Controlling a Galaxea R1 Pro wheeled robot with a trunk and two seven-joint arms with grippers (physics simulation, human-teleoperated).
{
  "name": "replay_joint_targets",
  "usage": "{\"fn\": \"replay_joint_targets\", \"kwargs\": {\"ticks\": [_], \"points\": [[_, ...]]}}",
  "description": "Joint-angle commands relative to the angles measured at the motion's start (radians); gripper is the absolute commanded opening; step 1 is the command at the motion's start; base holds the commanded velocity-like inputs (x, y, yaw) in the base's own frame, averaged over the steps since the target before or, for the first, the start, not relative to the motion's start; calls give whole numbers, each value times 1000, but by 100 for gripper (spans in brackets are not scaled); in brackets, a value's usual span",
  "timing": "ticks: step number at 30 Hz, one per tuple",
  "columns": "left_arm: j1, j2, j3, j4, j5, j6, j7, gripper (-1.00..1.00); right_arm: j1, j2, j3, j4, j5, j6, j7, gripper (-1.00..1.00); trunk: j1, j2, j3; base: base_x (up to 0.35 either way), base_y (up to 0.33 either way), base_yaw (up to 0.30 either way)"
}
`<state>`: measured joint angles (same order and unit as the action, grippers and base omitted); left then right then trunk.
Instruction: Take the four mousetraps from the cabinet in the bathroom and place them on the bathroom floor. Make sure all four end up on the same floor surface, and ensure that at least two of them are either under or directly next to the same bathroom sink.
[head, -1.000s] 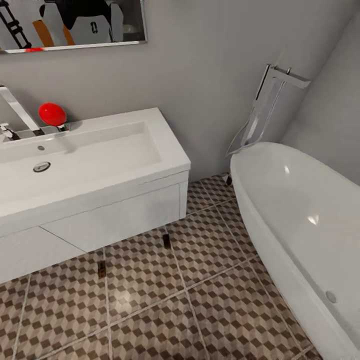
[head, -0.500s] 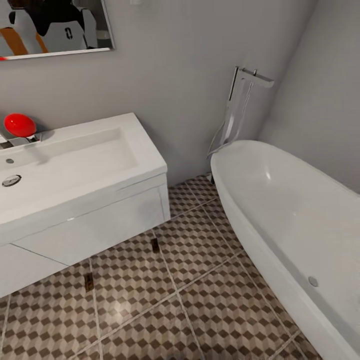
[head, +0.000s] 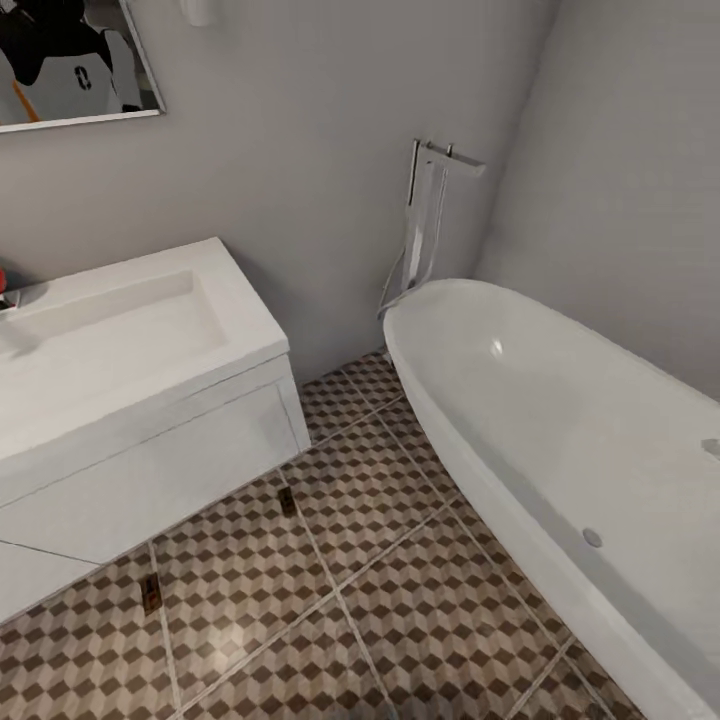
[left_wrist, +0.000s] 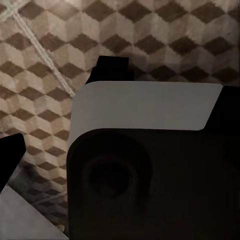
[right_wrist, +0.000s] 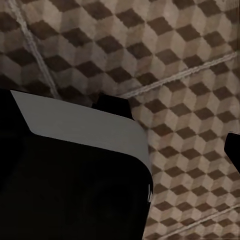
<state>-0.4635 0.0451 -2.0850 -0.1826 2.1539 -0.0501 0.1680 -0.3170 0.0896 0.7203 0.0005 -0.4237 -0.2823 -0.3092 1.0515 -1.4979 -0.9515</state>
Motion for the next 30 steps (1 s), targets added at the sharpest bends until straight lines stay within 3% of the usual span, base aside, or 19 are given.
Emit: {"fn": "replay_joint_targets", "kwargs": {"ticks": [1, 23, 30], "points": [[-1, 1, -7, -5, 6, -5, 6, 100, -1, 1, 8, 1, -9, -3, -2, 100, 0, 0, 1, 0, 0, -232], [-1, 3, -7, -4, 4, -6, 8, 100, -1, -1, 8, 1, -9, -3, -2, 100, 0, 0, 24, 0, 0, -232], [-1, 16, -7, -6, 6, -5, 10, 100, -1, -1, 8, 2, -10, -2, -2, 100, 0, 0, 32, 0, 0, -232]]}}
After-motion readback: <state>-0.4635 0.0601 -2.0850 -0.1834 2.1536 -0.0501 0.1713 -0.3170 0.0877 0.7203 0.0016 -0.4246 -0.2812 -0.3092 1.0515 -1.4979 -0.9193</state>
